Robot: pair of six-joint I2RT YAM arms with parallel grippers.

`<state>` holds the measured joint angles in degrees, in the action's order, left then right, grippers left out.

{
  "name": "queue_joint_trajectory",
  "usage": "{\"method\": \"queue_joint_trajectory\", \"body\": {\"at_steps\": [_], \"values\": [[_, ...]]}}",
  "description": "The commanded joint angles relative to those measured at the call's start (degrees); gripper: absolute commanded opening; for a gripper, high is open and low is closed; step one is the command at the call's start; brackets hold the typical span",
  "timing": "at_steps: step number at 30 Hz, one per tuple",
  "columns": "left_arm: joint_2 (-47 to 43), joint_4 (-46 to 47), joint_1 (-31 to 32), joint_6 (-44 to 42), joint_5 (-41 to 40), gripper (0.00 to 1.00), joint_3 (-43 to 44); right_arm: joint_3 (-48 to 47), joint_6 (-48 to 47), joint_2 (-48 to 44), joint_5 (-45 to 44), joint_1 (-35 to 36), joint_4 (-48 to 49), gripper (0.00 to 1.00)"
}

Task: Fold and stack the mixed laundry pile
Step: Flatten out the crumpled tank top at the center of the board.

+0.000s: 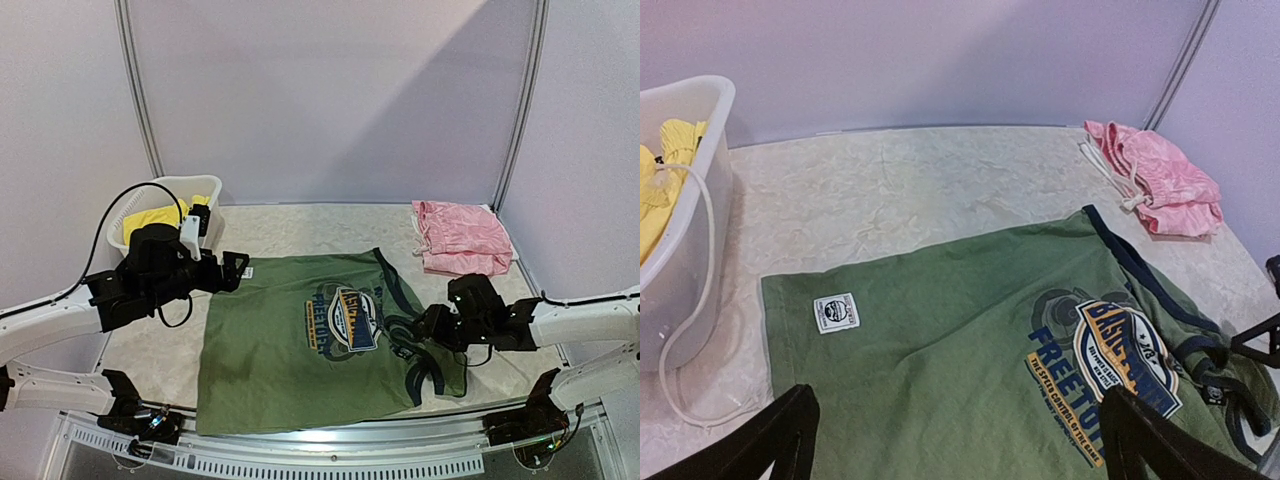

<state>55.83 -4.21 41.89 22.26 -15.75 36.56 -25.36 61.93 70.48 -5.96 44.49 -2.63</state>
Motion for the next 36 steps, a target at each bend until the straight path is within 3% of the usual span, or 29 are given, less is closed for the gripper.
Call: {"method": "queue_joint_trajectory", "body": {"at_steps": [1, 18, 21, 26, 31, 36], "values": [[-0.13, -0.22, 0.47, 0.17, 0.06, 1.0, -1.31, 1.67, -0.2, -4.59, -2.83, -1.04, -3.0, 0.56], [0.48, -0.18, 0.47, 0.09, -0.08, 1.0, -1.79, 3.22, 0.76, 5.1, 1.51, -2.82, 8.92, 0.33], [0.68, -0.19, 0.47, 0.07, -0.1, 1.0, -1.82, 3.26, 0.58, 6.66, 1.9, -3.08, 9.98, 0.34], [0.72, -0.18, 0.48, 0.06, -0.15, 1.0, -1.89, 3.3, 0.35, 8.54, 3.33, -3.31, 12.29, 0.44], [0.6, -0.35, 0.47, 0.17, -0.18, 1.0, -1.96, 2.24, -0.6, 9.26, 3.54, -3.42, 11.71, 0.3], [-0.07, -0.61, 0.47, 0.34, -0.22, 1.0, -2.26, -0.75, -3.1, 6.07, 0.84, -3.44, 2.41, 0.15]]}}
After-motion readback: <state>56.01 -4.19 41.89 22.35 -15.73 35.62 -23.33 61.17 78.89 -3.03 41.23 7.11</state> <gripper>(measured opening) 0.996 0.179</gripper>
